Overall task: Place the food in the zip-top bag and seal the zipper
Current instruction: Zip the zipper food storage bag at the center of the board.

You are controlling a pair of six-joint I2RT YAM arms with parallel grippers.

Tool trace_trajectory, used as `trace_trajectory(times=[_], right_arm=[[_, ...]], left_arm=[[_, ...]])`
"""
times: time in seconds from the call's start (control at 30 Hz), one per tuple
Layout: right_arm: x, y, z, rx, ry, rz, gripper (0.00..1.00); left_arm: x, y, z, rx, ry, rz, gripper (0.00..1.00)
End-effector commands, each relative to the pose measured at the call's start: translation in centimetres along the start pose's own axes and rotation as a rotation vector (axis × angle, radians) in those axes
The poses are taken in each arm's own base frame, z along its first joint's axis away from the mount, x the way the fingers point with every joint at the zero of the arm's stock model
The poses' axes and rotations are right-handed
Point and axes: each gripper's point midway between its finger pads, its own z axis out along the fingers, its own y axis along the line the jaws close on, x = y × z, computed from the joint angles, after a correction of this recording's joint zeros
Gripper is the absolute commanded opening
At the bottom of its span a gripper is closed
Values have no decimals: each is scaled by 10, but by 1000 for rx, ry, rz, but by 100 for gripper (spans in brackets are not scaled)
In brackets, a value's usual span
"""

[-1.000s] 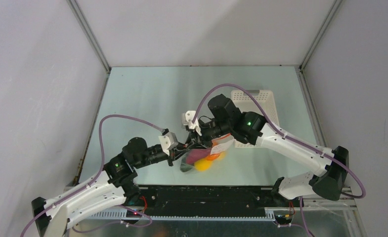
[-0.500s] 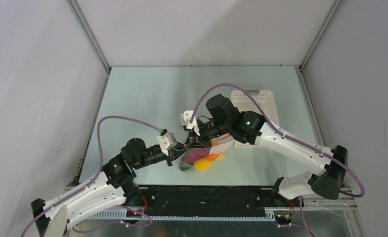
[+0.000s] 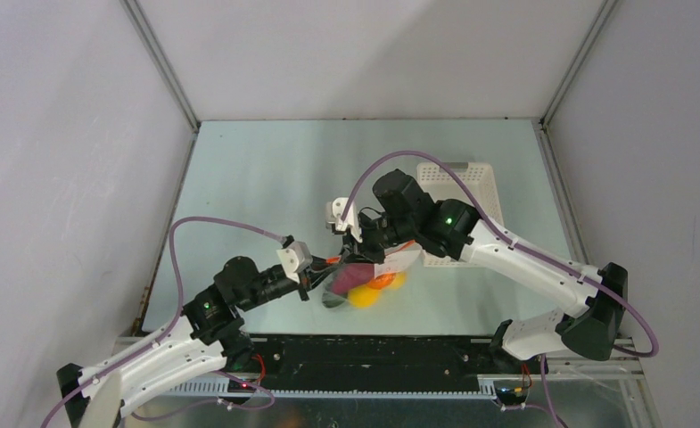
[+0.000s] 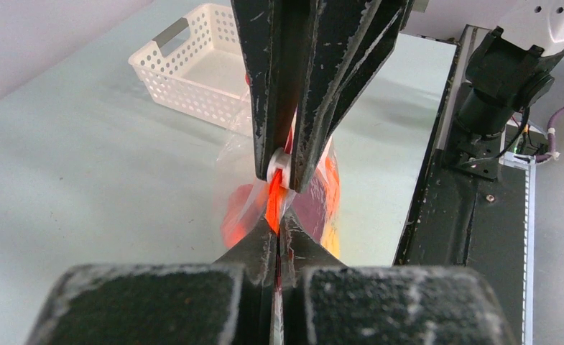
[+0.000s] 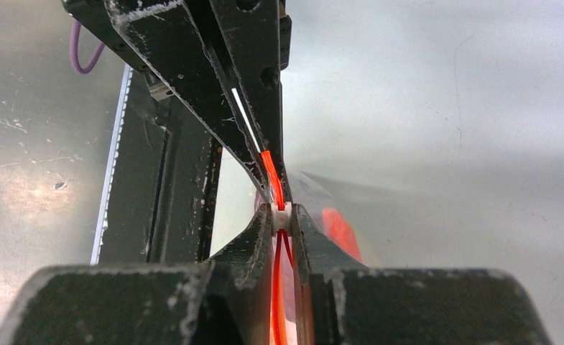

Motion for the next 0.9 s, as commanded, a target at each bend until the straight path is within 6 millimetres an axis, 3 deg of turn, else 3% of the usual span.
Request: trace_trajectory(times=[0.0,0.27,0.87], right_arm=[[10,-10,-20,79,58,2,0],[23,-20,-33,150,106,32,0],[40,-25,-59,238,130,83,0]], left_arm=[[-27,6,-1,-37,-103,7,0],[-28,36,-7,-220,-131,-40,0],[-21,60,-11,-357,-117,-50,0]])
